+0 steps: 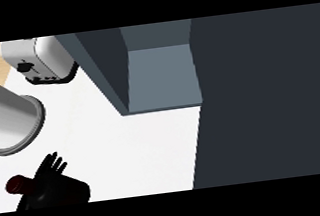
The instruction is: Pick up the wine, place it into the cabinet and close the cabinet
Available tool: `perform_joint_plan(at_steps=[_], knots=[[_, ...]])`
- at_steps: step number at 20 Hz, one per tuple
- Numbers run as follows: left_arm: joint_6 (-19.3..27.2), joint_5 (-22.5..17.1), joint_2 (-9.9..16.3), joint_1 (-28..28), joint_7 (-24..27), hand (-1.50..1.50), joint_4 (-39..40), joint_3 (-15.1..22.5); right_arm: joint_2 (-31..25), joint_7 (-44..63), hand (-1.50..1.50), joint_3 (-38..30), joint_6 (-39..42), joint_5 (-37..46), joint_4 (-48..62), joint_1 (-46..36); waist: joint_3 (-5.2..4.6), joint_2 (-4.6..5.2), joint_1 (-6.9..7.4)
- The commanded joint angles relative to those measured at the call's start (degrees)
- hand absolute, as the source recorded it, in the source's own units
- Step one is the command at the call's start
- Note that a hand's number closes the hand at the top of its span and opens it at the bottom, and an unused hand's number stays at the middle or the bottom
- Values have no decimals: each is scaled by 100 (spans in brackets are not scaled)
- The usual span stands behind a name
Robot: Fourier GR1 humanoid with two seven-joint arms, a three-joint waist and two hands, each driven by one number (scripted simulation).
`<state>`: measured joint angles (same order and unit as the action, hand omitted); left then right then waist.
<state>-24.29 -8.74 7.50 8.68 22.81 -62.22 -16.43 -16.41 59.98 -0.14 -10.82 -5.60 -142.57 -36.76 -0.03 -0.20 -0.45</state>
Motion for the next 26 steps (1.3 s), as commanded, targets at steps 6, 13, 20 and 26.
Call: perform_joint_plan(at_steps=[6, 13, 20, 26], knots=[[-25, 398, -153, -409, 500, 150, 526, 360, 80, 319, -150, 5, -1, -480, -645, 338, -1, 5, -2], [903, 1269, -587, -938, 1435, 150, 238, 830, 80, 77, -150, -156, 53, -590, -262, 109, -3, 8, -40], [1873, 1023, -743, -1888, 2096, 150, 712, 1059, -4, 210, -150, -264, 51, -606, -105, -72, -4, 12, -38], [2274, 589, -748, -1434, 1892, 150, -313, 1865, 87, -41, -150, -397, 212, -756, -378, 494, 5, 0, 24]])
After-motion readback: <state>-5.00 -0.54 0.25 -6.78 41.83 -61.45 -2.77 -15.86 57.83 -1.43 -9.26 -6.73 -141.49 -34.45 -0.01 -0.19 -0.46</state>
